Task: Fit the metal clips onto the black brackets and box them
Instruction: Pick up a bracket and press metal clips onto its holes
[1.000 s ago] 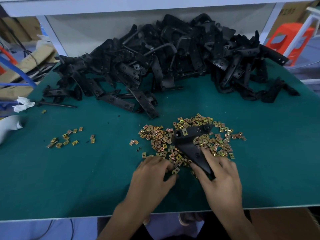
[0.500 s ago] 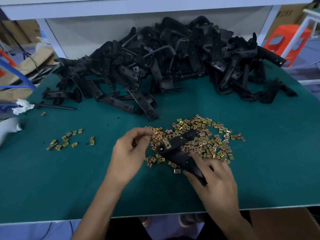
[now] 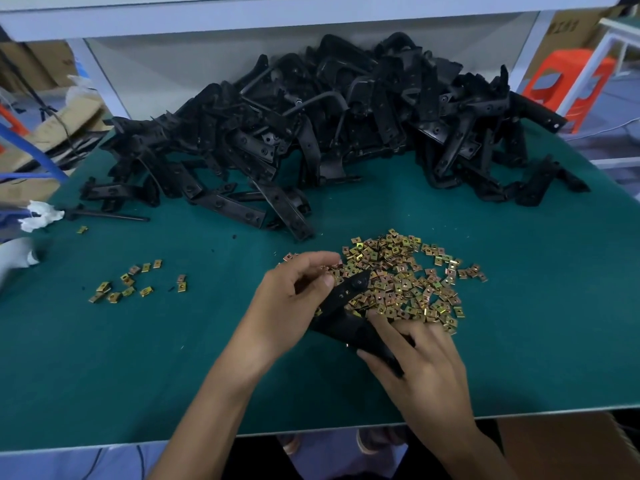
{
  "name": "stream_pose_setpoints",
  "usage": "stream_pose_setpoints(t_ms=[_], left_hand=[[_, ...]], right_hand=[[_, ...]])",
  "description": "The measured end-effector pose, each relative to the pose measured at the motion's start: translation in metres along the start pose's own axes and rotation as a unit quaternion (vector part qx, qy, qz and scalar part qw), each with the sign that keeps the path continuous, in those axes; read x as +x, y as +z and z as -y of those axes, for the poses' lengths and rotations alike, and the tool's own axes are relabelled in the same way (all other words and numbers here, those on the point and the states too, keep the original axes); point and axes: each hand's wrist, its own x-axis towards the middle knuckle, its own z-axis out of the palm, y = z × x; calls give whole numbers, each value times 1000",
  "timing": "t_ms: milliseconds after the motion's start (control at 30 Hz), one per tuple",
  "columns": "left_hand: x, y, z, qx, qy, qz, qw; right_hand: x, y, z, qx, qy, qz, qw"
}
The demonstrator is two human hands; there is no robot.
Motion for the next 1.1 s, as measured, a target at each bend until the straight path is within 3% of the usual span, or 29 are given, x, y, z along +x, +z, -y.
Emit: stream_pose_setpoints(t_ms=[400, 700, 933, 1100], left_hand=[[-1, 0, 1, 5, -19, -10, 1000], [2, -3, -1, 97, -1, 0, 995], [9, -15, -14, 179, 6, 62, 982], [8, -7, -13, 188, 3, 31, 982]], right_hand=[[-1, 4, -3, -18, -16, 16, 1000], [0, 5, -2, -28, -20, 21, 999], [1, 5, -3, -23, -27, 28, 999], [1, 5, -3, -26, -12, 35, 999]])
